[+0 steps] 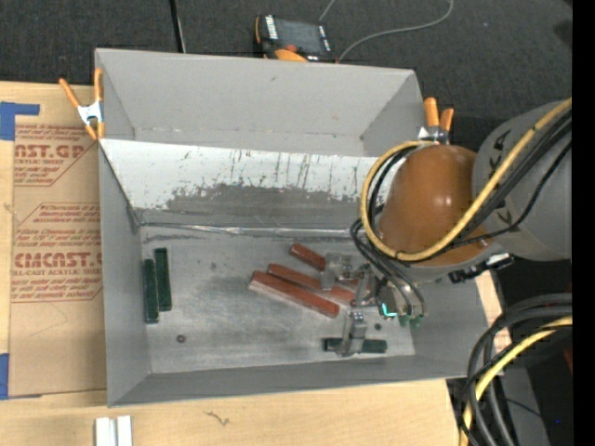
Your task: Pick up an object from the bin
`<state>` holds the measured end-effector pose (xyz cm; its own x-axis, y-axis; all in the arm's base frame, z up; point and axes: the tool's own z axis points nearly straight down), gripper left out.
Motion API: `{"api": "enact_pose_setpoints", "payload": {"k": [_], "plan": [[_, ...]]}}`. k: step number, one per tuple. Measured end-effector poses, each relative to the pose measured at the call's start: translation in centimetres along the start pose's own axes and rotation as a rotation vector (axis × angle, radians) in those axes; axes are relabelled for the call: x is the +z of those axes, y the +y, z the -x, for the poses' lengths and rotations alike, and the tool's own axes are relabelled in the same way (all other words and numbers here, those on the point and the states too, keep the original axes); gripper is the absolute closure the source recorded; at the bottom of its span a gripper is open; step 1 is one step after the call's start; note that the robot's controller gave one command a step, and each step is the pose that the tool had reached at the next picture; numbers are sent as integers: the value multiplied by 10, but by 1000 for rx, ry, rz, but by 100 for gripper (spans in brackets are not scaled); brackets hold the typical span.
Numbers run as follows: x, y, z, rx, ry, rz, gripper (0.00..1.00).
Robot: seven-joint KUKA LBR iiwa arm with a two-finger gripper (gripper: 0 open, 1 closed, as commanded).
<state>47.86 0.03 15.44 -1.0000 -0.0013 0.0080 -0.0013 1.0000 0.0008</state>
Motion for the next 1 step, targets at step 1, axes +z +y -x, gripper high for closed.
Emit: {"api": "enact_pose_setpoints", "payload": {"k": [1], "plan": [[87, -18, 35, 97, -8, 1, 0]]}}
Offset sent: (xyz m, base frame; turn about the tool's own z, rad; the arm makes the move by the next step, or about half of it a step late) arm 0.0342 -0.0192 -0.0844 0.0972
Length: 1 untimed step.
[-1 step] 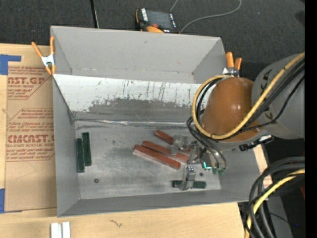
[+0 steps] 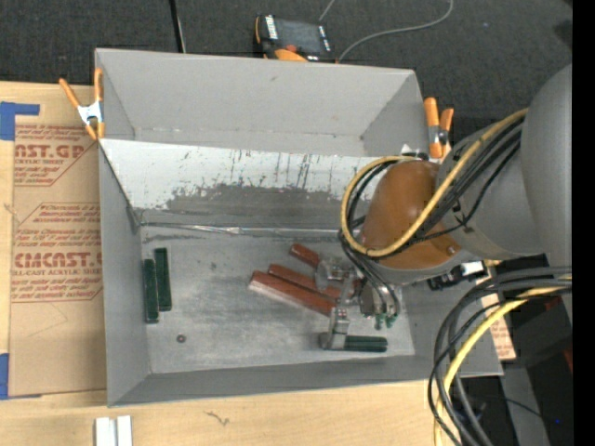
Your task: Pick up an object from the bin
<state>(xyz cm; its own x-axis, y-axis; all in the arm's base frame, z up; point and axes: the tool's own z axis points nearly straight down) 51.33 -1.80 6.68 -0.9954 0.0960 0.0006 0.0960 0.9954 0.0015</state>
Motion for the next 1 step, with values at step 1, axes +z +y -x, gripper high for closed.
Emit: {"api": "enact_pose_setpoints", "payload": {"k": [1], "plan": [[-8, 0, 3, -2, -6, 0, 100]]}}
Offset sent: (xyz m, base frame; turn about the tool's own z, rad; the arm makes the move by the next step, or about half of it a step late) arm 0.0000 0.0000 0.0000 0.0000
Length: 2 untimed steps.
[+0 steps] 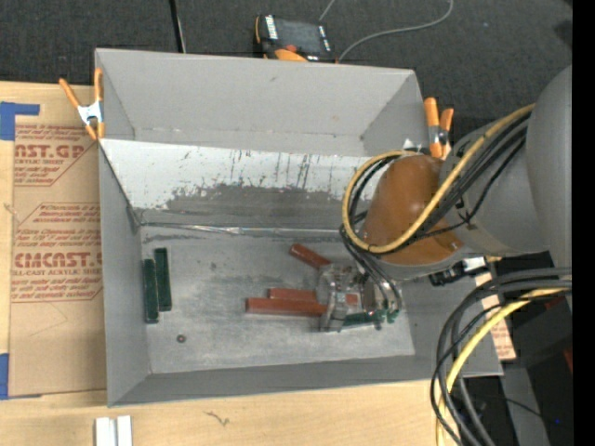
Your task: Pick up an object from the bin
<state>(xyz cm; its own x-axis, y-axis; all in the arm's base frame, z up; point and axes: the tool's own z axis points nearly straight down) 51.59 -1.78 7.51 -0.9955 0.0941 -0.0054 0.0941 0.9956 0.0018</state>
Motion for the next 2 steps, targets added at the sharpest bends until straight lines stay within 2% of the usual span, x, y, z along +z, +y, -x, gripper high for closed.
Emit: {"api": "enact_pose_setpoints", "payload": {"k": [1, 2], "plan": [[-124, 11, 2, 19, -4, 0, 100], [-99, 38, 3, 247, 6, -2, 100]]}}
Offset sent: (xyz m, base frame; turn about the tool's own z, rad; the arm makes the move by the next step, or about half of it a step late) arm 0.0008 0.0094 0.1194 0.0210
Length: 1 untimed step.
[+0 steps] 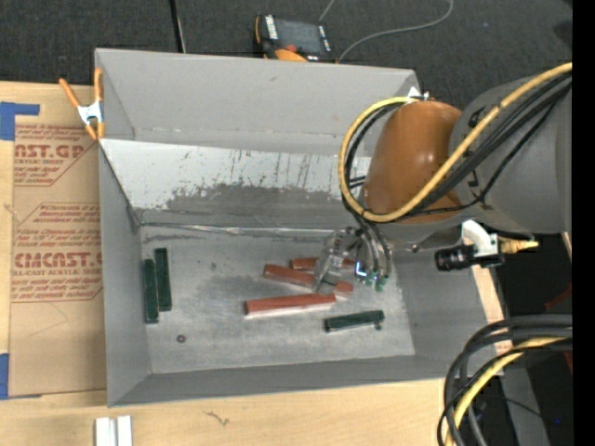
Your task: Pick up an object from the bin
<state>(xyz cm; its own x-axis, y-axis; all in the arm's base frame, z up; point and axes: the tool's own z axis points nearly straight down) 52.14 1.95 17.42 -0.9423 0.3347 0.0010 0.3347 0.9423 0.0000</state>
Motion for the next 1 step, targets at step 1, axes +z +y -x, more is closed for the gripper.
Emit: {"api": "enact_pose_setpoints", "payload": {"k": [1], "plan": [[106, 15, -23, 15, -2, 0, 100]]}}
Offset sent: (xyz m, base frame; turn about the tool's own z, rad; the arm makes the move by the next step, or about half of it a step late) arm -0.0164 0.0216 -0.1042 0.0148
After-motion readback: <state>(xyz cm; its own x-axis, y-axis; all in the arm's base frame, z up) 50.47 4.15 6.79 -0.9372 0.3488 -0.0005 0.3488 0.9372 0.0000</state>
